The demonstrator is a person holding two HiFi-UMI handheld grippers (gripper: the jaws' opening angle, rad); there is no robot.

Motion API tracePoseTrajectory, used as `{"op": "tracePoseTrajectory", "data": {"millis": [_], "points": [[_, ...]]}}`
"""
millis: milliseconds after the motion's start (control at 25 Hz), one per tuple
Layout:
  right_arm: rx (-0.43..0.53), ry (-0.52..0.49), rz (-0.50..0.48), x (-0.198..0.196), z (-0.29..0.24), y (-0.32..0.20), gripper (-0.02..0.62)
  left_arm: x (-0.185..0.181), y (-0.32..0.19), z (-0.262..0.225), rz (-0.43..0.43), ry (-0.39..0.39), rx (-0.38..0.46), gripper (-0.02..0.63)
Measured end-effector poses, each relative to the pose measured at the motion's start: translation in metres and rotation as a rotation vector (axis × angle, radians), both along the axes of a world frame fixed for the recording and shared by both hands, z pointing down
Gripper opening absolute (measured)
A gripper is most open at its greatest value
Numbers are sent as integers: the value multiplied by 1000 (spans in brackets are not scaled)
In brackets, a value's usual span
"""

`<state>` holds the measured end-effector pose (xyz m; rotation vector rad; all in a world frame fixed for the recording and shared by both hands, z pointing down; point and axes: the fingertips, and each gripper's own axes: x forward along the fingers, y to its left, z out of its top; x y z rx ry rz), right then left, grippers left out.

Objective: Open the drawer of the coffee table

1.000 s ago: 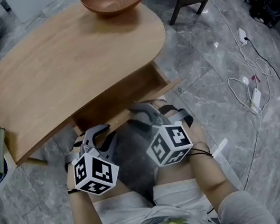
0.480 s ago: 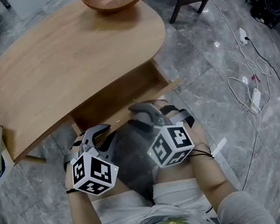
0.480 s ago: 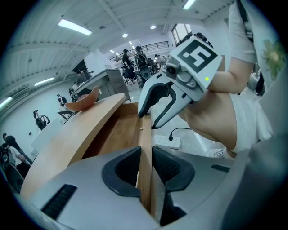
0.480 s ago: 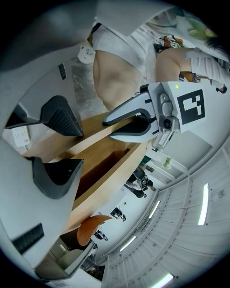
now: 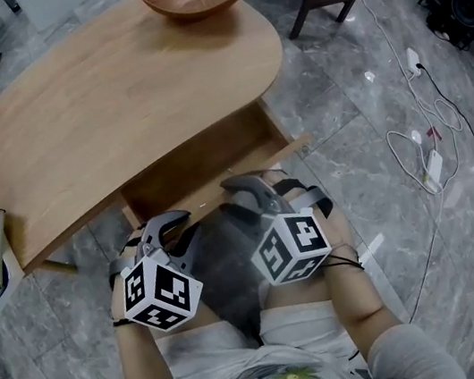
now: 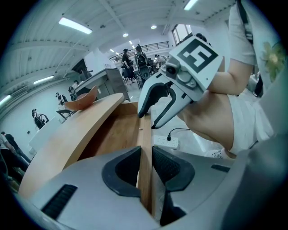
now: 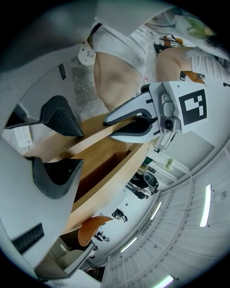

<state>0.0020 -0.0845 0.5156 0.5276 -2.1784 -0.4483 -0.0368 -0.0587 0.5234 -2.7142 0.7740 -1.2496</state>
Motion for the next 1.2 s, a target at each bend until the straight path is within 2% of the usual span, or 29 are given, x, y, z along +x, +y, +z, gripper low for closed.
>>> {"op": "tracePoseTrajectory", "data": {"millis": [1200], "points": [[-56,28,0,8,3,17,158,9,19,2,30,13,-40,80]]}}
